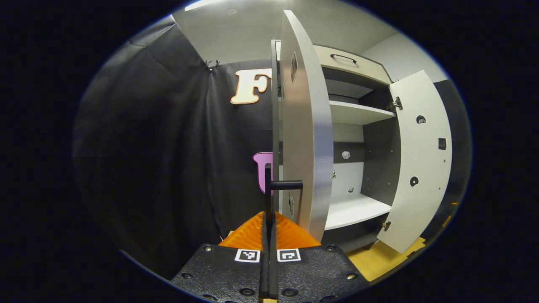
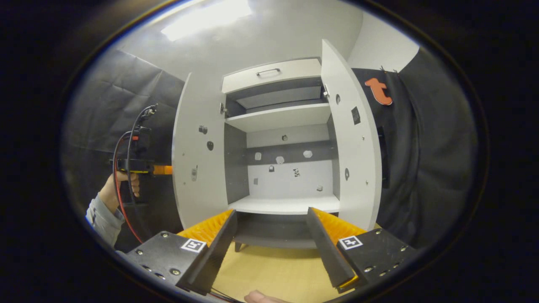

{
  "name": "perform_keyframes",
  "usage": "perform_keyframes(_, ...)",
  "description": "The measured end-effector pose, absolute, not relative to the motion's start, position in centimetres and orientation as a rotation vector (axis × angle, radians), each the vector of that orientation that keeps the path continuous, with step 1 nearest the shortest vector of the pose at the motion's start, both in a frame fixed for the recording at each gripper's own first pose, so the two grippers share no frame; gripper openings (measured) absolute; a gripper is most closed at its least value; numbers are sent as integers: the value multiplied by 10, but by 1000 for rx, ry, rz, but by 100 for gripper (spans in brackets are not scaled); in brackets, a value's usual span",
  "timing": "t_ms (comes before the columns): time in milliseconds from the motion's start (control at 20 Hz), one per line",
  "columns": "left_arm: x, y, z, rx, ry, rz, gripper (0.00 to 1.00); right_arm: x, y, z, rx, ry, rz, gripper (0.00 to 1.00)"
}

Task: Open the right door of the double-door shoe cabinet with the right hand, and open the left door with the left hand.

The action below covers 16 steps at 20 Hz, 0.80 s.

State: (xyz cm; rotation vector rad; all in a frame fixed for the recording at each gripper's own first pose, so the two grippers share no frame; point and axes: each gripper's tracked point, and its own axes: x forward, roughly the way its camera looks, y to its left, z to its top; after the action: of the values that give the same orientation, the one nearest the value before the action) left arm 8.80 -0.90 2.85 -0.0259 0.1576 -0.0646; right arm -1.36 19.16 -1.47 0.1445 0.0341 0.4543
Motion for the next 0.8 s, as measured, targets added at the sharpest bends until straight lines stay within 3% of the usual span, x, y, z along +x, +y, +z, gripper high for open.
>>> perform_keyframes(50,88,-10,28,-30,162,-70,0,-13,192,-15,141,37,453,94)
perform_keyframes(300,87,-8,29,-12,153,-91,1,-13,193,-17,135,39,458,94)
perform_keyframes(350,87,-8,28,-15,152,-92,1,-13,192,-18,135,39,456,99)
perform_keyframes(400,87,-7,28,-20,150,-84,1,-12,191,-20,136,42,453,94)
perform_keyframes(800,84,-6,24,-30,147,-72,2,-6,182,-28,158,59,435,94)
